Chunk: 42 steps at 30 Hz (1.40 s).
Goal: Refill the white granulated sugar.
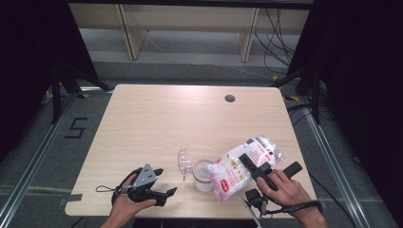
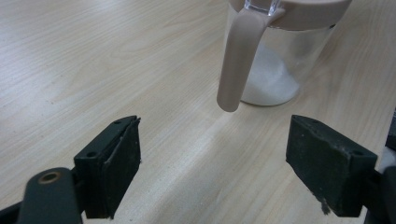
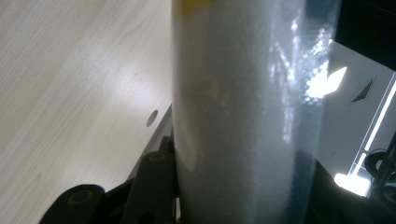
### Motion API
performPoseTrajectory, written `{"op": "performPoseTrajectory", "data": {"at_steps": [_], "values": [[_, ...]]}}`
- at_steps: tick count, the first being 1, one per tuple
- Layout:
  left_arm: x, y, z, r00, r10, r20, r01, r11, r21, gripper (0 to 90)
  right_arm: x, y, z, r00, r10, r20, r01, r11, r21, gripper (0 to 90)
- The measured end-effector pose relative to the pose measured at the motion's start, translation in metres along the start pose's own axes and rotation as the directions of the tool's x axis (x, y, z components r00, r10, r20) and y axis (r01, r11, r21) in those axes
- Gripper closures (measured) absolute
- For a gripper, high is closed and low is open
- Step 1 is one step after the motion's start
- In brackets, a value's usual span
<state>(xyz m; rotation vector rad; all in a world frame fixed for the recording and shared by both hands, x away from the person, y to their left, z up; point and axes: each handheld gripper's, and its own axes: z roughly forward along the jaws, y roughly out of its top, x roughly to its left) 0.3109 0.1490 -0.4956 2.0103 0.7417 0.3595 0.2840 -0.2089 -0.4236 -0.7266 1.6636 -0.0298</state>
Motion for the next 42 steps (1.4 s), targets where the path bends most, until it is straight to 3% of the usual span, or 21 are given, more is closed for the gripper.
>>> {"op": "performPoseTrajectory", "data": {"at_steps": [5,6,9,10,20,22,23,28,34,36,38,39,42], "values": [[0.0001,-0.0001,0.0000,1.0000,-0.001,-0.001,0.001,1.0000,0.000,17.7,0.0006,-0.0004,0.0001,1.0000,0.006,0.005,-0.006,1.000,-0.003,68.3],[0.0006,0.0000,-0.0004,1.0000,0.007,-0.001,-0.007,1.0000,0.007,17.7,-0.0013,-0.0003,0.0009,0.9999,-0.015,0.000,0.015,1.000,-0.012,68.4],[0.0005,0.0000,-0.0003,1.0000,0.006,-0.001,-0.006,1.0000,0.007,17.7,-0.0013,-0.0004,0.0009,0.9999,-0.016,-0.001,0.016,1.000,-0.012,68.4],[0.0007,0.0000,-0.0004,1.0000,0.008,-0.001,-0.008,0.9999,0.008,17.7,0.0006,-0.0004,0.0000,1.0000,0.005,0.006,-0.005,1.000,-0.001,68.4],[0.0007,0.0000,-0.0005,1.0000,0.005,-0.001,-0.005,1.0000,0.006,17.7,0.0007,-0.0006,0.0005,1.0000,0.006,-0.003,-0.006,1.000,-0.004,68.8],[0.0003,-0.0001,-0.0002,1.0000,0.000,-0.002,0.000,1.0000,0.003,17.7,-0.0007,-0.0007,0.0013,0.9999,-0.013,0.003,0.014,1.000,-0.015,68.9],[0.0001,0.0000,-0.0001,1.0000,0.000,-0.001,0.000,1.0000,0.000,17.7,0.0004,-0.0010,-0.0001,1.0000,0.007,-0.003,-0.007,1.000,-0.001,69.0],[0.0008,0.0002,-0.0008,1.0000,0.007,0.001,-0.007,1.0000,0.006,17.7,0.0000,-0.0018,-0.0007,1.0000,0.006,-0.001,-0.006,1.000,0.001,69.2],[0.0003,0.0001,-0.0003,1.0000,-0.002,0.002,0.002,1.0000,-0.001,17.7,0.0002,-0.0019,-0.0002,1.0000,0.004,-0.004,-0.004,1.000,-0.001,69.5],[-0.0016,-0.0005,0.0004,0.9995,-0.032,-0.004,0.032,0.9995,-0.006,17.7,0.0000,-0.0022,-0.0006,1.0000,0.003,-0.005,-0.003,1.000,0.002,69.6],[-0.0009,-0.0002,0.0001,0.9999,-0.015,-0.001,0.015,0.9999,-0.004,17.7,-0.0019,-0.0026,0.0002,0.9998,-0.018,-0.002,0.018,1.000,-0.010,69.7],[0.0001,0.0002,-0.0002,1.0000,0.000,0.003,0.000,1.0000,-0.001,17.7,-0.0003,-0.0028,-0.0010,1.0000,0.004,-0.003,-0.004,1.000,0.004,69.7],[-0.0004,-0.0001,0.0001,1.0000,-0.009,0.000,0.009,0.9999,-0.006,17.7,-0.0009,-0.0037,-0.0012,1.0000,0.003,-0.003,-0.003,1.000,0.005,69.9]]}}
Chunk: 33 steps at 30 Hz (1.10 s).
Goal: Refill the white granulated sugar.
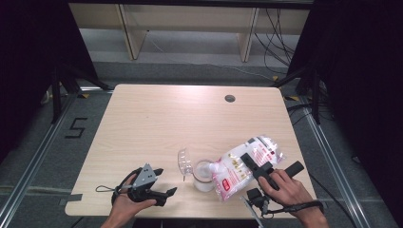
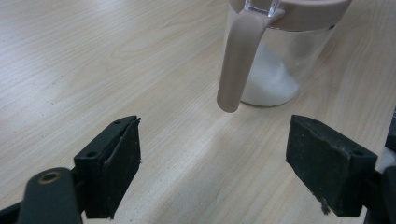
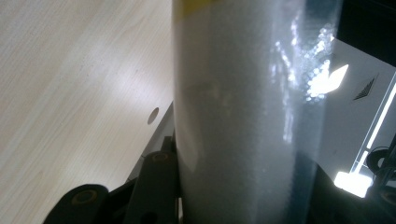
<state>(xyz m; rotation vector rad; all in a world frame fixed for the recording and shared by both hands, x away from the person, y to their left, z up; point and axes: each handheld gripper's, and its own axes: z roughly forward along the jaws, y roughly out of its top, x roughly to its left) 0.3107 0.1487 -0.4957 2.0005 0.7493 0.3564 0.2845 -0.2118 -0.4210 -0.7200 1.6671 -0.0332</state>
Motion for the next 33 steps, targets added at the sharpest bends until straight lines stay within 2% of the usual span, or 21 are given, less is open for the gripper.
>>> {"op": "performPoseTrajectory", "data": {"at_steps": [22,23,26,33], "values": [[0.0005,0.0003,-0.0005,1.0000,0.008,0.003,-0.008,1.0000,0.005,17.7,0.0002,-0.0007,-0.0001,1.0000,0.001,-0.002,-0.001,1.000,-0.002,70.8],[-0.0010,-0.0003,-0.0003,0.9998,-0.019,0.001,0.019,0.9998,0.004,17.7,0.0003,-0.0008,-0.0002,1.0000,0.003,-0.002,-0.003,1.000,-0.002,70.8],[0.0007,0.0004,-0.0007,0.9999,0.011,0.000,-0.011,0.9999,0.006,17.7,0.0001,-0.0006,-0.0002,1.0000,0.001,-0.002,-0.001,1.000,-0.004,70.9],[0.0005,0.0003,-0.0008,1.0000,0.008,-0.001,-0.008,0.9999,0.007,17.7,0.0002,-0.0008,-0.0003,1.0000,0.003,-0.002,-0.003,1.000,-0.003,71.0]]}}
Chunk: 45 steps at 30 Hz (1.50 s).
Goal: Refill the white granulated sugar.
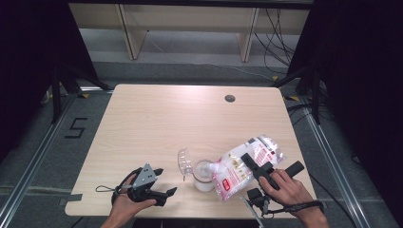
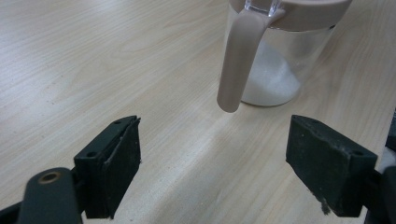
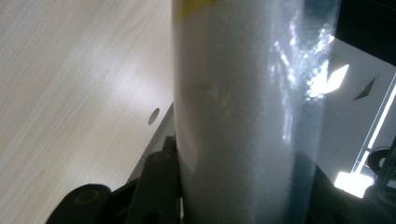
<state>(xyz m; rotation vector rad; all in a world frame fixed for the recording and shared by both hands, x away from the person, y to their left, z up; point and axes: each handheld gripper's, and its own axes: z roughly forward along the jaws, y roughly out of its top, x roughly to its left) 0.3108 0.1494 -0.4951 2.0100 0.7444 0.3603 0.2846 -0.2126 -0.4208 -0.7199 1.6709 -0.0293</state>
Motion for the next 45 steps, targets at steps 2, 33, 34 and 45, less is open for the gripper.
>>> {"op": "performPoseTrajectory", "data": {"at_steps": [2,33,34,45], "values": [[0.0000,0.0000,0.0000,1.0000,-0.001,0.000,0.001,1.0000,0.000,17.7,-0.0007,0.0000,0.0002,1.0000,-0.006,-0.001,0.006,1.000,-0.004,71.1],[-0.0017,-0.0006,0.0005,0.9995,-0.032,-0.003,0.032,0.9995,-0.004,17.7,-0.0033,0.0002,-0.0005,0.9997,-0.023,0.005,0.023,1.000,-0.012,71.4],[-0.0017,-0.0006,0.0005,0.9995,-0.031,-0.003,0.031,0.9995,-0.004,17.7,-0.0029,0.0002,-0.0005,0.9997,-0.021,0.012,0.022,1.000,-0.012,71.5],[0.0002,0.0000,0.0001,1.0000,0.000,0.001,0.000,1.0000,0.000,17.7,-0.0021,-0.0009,-0.0021,1.0000,-0.006,0.004,0.006,1.000,0.005,71.6]]}}
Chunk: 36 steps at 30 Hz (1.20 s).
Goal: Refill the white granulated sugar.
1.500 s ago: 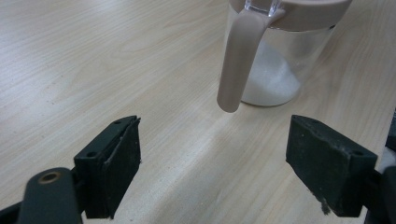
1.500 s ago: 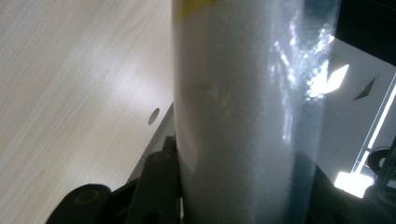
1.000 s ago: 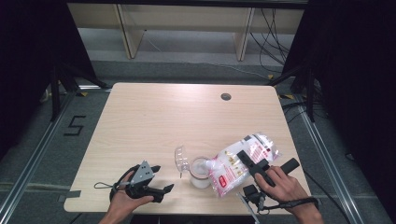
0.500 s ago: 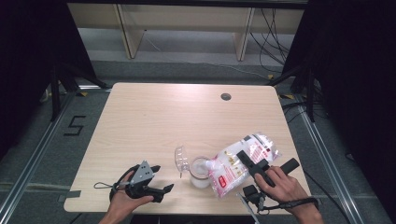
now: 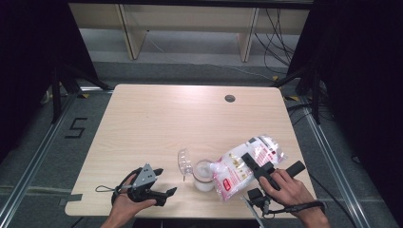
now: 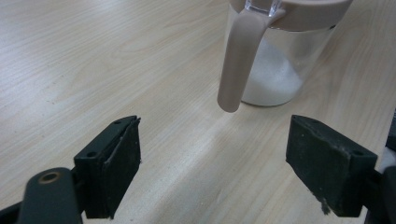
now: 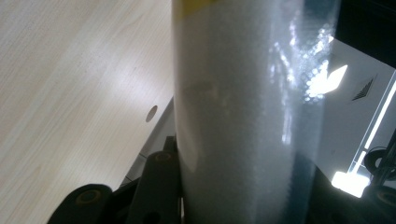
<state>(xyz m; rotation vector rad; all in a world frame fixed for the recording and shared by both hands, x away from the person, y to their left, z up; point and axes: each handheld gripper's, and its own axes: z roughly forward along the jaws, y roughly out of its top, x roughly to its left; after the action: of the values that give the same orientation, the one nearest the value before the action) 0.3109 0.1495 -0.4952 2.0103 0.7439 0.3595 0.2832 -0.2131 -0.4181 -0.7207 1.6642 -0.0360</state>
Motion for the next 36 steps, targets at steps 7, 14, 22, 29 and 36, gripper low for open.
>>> {"op": "performPoseTrajectory", "data": {"at_steps": [7,14,22,29,36], "values": [[-0.0014,-0.0004,0.0004,0.9997,-0.023,-0.001,0.023,0.9997,-0.004,17.7,0.0005,-0.0023,-0.0002,1.0000,0.001,0.003,-0.001,1.000,0.007,71.7],[-0.0010,-0.0004,-0.0004,0.9997,-0.021,-0.008,0.021,0.9998,0.004,17.7,-0.0004,-0.0032,-0.0008,0.9999,-0.016,-0.004,0.016,1.000,-0.002,71.7],[-0.0009,-0.0005,-0.0001,0.9996,-0.027,0.003,0.027,0.9996,-0.007,17.7,-0.0008,-0.0019,-0.0032,0.9997,-0.023,-0.010,0.023,1.000,-0.007,71.9],[-0.0008,-0.0002,-0.0005,0.9998,-0.021,-0.004,0.021,0.9998,-0.001,17.7,-0.0011,0.0006,-0.0061,1.0000,-0.003,-0.009,0.003,1.000,-0.001,72.0],[-0.0013,-0.0004,-0.0004,0.9996,-0.027,-0.004,0.027,0.9996,-0.002,17.7,-0.0037,0.0029,-0.0068,0.9999,-0.015,-0.006,0.015,1.000,-0.005,72.1]]}}
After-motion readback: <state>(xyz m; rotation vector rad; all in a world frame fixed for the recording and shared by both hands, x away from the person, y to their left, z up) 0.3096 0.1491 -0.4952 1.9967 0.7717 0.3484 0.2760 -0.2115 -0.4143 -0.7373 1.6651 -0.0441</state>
